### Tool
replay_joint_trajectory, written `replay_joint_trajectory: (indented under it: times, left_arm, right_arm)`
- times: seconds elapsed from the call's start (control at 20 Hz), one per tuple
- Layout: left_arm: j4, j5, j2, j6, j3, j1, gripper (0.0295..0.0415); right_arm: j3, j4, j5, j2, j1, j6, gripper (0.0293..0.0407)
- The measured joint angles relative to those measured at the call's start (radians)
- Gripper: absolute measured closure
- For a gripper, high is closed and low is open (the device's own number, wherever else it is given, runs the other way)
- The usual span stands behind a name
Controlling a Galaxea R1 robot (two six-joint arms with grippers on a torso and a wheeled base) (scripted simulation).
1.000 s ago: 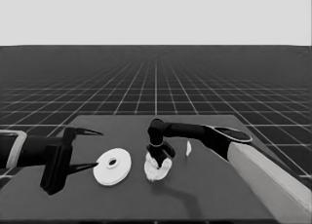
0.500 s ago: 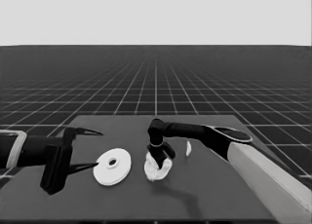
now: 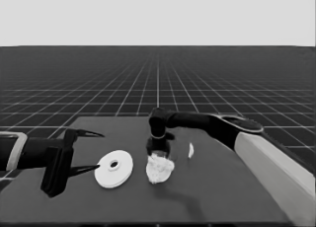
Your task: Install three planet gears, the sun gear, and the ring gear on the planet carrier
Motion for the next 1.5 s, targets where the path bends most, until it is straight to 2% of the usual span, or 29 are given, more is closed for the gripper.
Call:
replay_joint_trajectory:
  times: [0.3,0.35,0.4,0.45,0.55,0.8,0.85,0.9,0.95,1.0,1.05,1.1,1.2,1.3,1.35,1.4,1.5]
  left_arm:
    - [0.000,0.000,0.000,0.000,0.000,0.000,0.0326]
    - [0.000,0.000,0.000,0.000,0.000,0.000,0.0326]
    - [0.000,0.000,0.000,0.000,0.000,0.000,0.0326]
    - [0.000,0.000,0.000,0.000,0.000,0.000,0.0326]
    - [0.000,0.000,0.000,0.000,0.000,0.000,0.0326]
    - [0.000,0.000,0.000,0.000,0.000,0.000,0.0326]
    - [0.480,0.413,0.185,-0.486,-0.066,0.181,0.0319]
    - [0.430,0.836,0.413,-0.985,-0.207,0.236,0.0305]
    - [0.188,0.928,0.544,-1.281,-0.409,0.243,0.0307]
    - [0.026,0.900,0.604,-1.401,-0.582,0.251,0.0315]
    - [-0.070,0.873,0.638,-1.445,-0.703,0.259,0.0321]
    - [-0.127,0.858,0.661,-1.459,-0.785,0.265,0.0324]
    - [-0.182,0.846,0.685,-1.462,-0.872,0.271,0.0326]
    - [-0.202,0.843,0.695,-1.460,-0.907,0.274,0.0326]
    - [-0.128,0.803,0.707,-1.448,-0.940,0.354,0.0326]
    - [-0.087,0.777,0.719,-1.436,-0.972,0.411,0.0326]
    - [-0.053,0.750,0.735,-1.420,-1.012,0.458,0.0326]
  right_arm:
    - [0.004,0.016,0.001,-0.002,0.015,-0.122,0.0315]
    - [0.460,-0.202,0.150,-0.278,-0.109,-0.540,0.0295]
    - [0.810,-0.333,0.236,-0.701,-0.227,-0.805,0.0305]
    - [1.016,-0.410,0.286,-0.964,-0.291,-0.961,0.0311]
    - [1.212,-0.482,0.335,-1.195,-0.344,-1.107,0.0315]
    - [1.308,-0.518,0.359,-1.301,-0.367,-1.178,0.0315]
    - [1.311,-0.519,0.360,-1.304,-0.367,-1.180,0.0315]
    - [1.312,-0.520,0.361,-1.306,-0.368,-1.182,0.0315]
    - [1.313,-0.520,0.361,-1.307,-0.368,-1.183,0.0315]
    - [1.314,-0.520,0.361,-1.308,-0.368,-1.183,0.0315]
    - [1.314,-0.520,0.361,-1.308,-0.368,-1.183,0.0315]
    - [1.314,-0.520,0.361,-1.308,-0.368,-1.183,0.0315]
    - [1.315,-0.520,0.361,-1.309,-0.368,-1.184,0.0315]
    - [1.315,-0.521,0.361,-1.309,-0.368,-1.184,0.0315]
    - [1.315,-0.521,0.361,-1.309,-0.368,-1.184,0.0315]
    - [1.315,-0.521,0.361,-1.309,-0.368,-1.184,0.0315]
    - [1.315,-0.521,0.361,-1.309,-0.368,-1.184,0.0315]
